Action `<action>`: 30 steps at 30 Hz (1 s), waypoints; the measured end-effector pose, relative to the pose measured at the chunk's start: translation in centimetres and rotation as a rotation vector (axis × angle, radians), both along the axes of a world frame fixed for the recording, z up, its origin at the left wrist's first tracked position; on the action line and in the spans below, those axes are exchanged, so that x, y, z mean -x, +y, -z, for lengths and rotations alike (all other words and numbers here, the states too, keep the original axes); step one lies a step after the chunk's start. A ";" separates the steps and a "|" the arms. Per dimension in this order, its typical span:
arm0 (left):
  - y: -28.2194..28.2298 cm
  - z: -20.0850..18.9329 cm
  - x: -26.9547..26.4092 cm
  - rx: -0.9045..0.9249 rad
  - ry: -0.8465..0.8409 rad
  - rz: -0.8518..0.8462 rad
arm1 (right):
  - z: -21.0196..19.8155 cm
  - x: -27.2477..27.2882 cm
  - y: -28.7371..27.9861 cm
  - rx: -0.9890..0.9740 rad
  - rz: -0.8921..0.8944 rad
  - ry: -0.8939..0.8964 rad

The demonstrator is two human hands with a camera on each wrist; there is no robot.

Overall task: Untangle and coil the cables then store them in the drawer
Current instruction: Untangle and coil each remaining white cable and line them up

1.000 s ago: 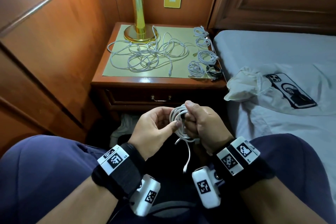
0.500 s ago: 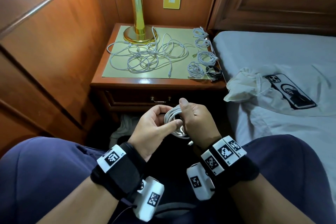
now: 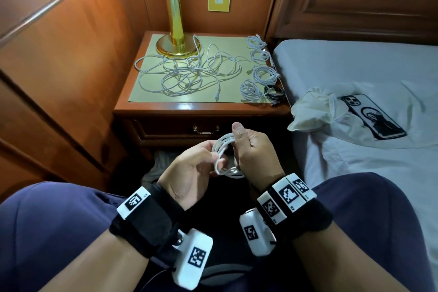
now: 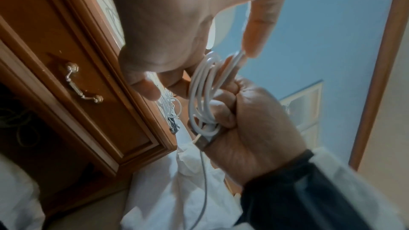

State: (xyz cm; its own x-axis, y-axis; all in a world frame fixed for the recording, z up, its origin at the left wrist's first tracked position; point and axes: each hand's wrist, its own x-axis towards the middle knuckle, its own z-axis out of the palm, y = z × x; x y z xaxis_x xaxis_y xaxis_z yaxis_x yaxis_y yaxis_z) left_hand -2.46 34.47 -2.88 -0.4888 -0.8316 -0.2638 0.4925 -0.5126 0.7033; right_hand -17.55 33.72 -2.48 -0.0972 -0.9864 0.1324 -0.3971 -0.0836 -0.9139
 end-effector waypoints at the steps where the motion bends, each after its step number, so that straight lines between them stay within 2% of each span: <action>1: 0.0 0.0 0.1 0.021 -0.049 -0.017 | 0.1 -0.1 0.1 -0.006 -0.009 0.004; 5: 0.4 0.4 0.9 0.285 -0.499 -0.149 | 0.2 -0.4 0.4 0.000 -0.031 0.035; 8: 0.5 0.9 0.6 0.491 -0.769 -0.248 | 0.1 0.1 0.1 0.041 0.010 0.085; 10: 0.1 1.1 -0.1 0.539 -0.899 -0.336 | 0.1 0.5 -0.1 0.077 0.014 0.122; 12: -0.5 0.8 -0.8 0.490 -0.923 -0.369 | 0.1 0.9 0.0 0.081 0.012 0.156; 13: -0.8 0.4 -1.2 0.429 -0.875 -0.356 | 0.0 1.0 0.0 0.085 0.026 0.164; 16: -1.8 -0.8 -2.6 0.225 -0.603 -0.300 | -0.2 2.3 -0.7 0.102 0.122 0.147; 18: -2.6 -1.2 -4.1 0.243 -0.657 -0.303 | -0.3 3.5 -1.4 0.053 0.205 0.108; 20: -3.2 -1.3 -5.7 0.378 -0.867 -0.360 | -0.7 5.1 -2.0 -0.039 0.340 -0.021; 23: -2.9 -1.7 -6.6 0.555 -1.072 -0.378 | -1.9 6.7 -2.1 -0.108 0.453 -0.437; 25: -2.6 -1.5 -6.0 0.707 -1.140 -0.373 | -2.4 6.8 -1.7 -0.084 0.427 -0.606; 27: -2.2 -0.6 -5.2 0.897 -1.286 -0.352 | -2.7 6.6 -1.3 -0.085 0.338 -0.732; 30: -1.4 1.4 -3.8 1.027 -1.510 -0.120 | -2.5 5.8 -1.0 -0.090 0.209 -0.855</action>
State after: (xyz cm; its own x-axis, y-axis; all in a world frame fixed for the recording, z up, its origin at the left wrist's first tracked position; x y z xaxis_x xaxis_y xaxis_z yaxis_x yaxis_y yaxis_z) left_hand 1.37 33.10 -4.29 -0.2762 -0.9386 0.2065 -0.7904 0.3441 0.5068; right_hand -23.31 32.69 0.04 -0.3072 -0.9405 -0.1453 0.4264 0.0005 -0.9045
